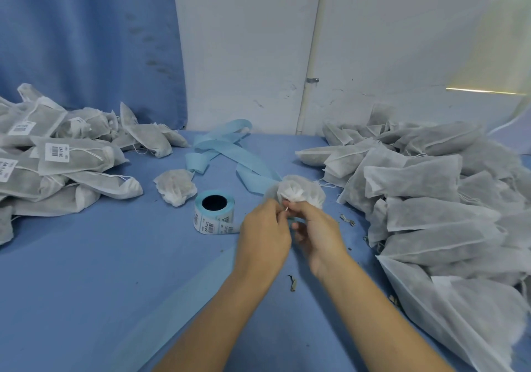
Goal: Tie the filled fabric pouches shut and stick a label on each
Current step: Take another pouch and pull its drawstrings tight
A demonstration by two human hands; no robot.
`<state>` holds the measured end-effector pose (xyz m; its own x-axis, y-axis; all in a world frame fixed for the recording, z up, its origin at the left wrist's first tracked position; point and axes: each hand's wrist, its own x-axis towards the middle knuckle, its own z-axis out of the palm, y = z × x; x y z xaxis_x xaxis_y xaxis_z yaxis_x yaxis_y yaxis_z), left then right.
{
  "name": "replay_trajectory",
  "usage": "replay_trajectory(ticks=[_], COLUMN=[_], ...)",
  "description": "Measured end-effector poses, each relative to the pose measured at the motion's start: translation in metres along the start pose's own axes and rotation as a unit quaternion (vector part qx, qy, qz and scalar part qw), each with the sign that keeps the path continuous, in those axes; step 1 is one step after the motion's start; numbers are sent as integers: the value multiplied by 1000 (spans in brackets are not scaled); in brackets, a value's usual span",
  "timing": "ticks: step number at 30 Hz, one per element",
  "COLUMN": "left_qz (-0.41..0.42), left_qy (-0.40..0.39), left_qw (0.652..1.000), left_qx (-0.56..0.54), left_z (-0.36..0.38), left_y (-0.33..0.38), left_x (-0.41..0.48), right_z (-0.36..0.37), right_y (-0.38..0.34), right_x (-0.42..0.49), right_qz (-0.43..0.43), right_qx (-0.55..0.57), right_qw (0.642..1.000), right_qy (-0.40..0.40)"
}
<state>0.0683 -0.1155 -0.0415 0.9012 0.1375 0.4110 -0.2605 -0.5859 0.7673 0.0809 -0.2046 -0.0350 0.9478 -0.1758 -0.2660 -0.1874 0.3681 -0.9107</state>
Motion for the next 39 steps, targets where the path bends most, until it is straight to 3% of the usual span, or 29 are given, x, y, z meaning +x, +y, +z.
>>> replay_trajectory(ticks=[6,11,18,26,33,39], left_qz=[-19,-17,38,31,8,53], left_qy=[-45,-33,-38,-16,12,-7], left_qw=[998,999,997,998,999,993], left_qx=[34,15,58,58,51,109], left_z=[-1,-4,-4,-3,-8,-10], left_y=[1,-1,-9,-9,-9,-10], left_x=[2,2,-2,-3,0,1], right_z=[-1,-2,1,-3,-2,-5], right_y=[-4,-8,-3,-2,-11,-14], right_x=[2,-2,-6,-6,-9,-3], right_qz=[33,38,-68,-153,-3,40], right_qx=[41,50,-74,-158,9,130], right_qw=[998,998,995,976,998,987], right_qy=[18,-27,-23,15,-55,-85])
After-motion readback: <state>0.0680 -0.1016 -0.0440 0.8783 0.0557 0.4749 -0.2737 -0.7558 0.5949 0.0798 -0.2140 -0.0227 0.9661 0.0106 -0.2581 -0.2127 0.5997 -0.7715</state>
